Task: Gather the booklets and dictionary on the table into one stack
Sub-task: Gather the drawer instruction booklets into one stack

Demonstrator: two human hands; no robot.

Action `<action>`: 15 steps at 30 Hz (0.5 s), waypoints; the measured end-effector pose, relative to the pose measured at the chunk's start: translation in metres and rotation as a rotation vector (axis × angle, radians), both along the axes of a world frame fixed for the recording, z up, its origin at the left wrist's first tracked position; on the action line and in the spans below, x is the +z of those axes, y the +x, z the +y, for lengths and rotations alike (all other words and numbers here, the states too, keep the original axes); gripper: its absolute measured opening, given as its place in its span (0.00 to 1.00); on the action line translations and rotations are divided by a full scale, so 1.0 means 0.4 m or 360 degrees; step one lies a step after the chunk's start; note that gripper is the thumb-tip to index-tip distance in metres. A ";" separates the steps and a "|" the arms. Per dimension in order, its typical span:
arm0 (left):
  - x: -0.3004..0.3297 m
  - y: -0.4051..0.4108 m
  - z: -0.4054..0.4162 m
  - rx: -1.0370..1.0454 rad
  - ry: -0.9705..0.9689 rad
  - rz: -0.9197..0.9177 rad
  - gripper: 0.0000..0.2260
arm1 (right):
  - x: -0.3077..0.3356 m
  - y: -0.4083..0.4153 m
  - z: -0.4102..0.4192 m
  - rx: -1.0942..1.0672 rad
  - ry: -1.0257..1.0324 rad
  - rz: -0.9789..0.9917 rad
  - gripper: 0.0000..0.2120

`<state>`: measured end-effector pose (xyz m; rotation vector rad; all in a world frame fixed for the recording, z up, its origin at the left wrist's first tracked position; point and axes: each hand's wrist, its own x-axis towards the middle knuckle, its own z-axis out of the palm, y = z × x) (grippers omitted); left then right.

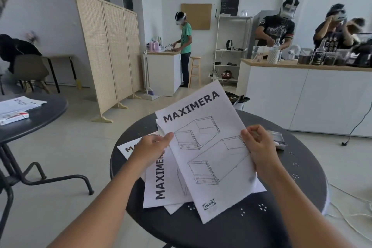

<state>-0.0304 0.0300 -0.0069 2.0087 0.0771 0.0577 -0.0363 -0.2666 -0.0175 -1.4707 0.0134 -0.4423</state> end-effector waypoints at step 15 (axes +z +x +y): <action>-0.048 0.129 -0.165 -0.0337 -0.1045 -0.0052 0.13 | -0.029 0.074 -0.085 0.0769 0.0123 0.0430 0.19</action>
